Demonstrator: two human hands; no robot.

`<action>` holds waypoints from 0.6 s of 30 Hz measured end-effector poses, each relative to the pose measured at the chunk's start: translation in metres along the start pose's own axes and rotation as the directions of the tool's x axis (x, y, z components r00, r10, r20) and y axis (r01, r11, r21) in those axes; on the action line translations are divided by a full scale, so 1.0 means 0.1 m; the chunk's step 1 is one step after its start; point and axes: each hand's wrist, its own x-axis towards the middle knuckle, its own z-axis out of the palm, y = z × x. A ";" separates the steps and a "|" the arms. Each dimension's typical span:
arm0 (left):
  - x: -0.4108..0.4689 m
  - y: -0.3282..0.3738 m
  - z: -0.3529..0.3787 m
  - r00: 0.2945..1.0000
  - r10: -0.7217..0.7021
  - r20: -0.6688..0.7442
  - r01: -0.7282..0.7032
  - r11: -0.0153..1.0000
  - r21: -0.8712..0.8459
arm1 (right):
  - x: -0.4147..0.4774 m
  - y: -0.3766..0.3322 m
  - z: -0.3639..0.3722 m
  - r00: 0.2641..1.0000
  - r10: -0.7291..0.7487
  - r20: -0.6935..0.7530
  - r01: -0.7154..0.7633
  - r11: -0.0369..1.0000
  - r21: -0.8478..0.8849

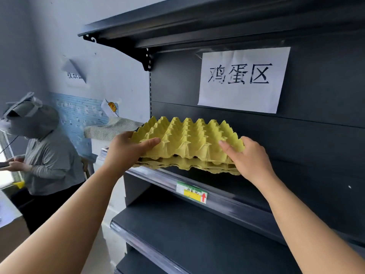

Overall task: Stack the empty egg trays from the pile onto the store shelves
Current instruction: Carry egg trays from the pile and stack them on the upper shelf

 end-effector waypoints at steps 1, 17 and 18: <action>0.10 -0.05 -0.04 1.000 0.006 -0.003 -0.006 1.000 0.004 | 0.06 -0.04 0.11 1.000 0.002 0.005 -0.002 1.000 -0.005; 1.65 -1.17 -0.37 0.960 0.004 0.280 -0.012 1.000 0.024 | 0.37 -0.68 1.38 0.984 0.175 -0.040 -0.180 0.955 -0.236; 1.71 -1.24 -0.37 0.954 0.006 0.300 -0.015 1.000 0.025 | 0.36 -0.71 1.44 0.980 0.195 -0.044 -0.199 0.952 -0.234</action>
